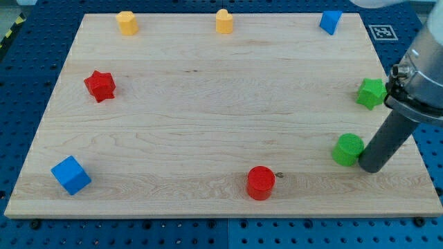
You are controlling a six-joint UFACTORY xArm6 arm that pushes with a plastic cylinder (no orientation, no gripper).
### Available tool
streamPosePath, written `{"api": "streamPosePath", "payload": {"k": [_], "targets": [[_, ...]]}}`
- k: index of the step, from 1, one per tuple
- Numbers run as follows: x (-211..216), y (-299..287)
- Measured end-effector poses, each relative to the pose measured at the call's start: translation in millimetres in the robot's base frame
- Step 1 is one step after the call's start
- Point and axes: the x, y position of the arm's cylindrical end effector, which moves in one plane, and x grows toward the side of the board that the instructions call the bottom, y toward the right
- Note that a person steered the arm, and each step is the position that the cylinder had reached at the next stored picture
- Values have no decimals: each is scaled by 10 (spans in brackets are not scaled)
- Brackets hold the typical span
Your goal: Move the green circle to the top right of the red circle
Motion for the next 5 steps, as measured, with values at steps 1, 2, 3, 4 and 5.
{"api": "streamPosePath", "payload": {"k": [1,2,3,4,5], "targets": [[23,-3],[-222,-22],[-277,-169],[-250,-406],[-292,-453]]}}
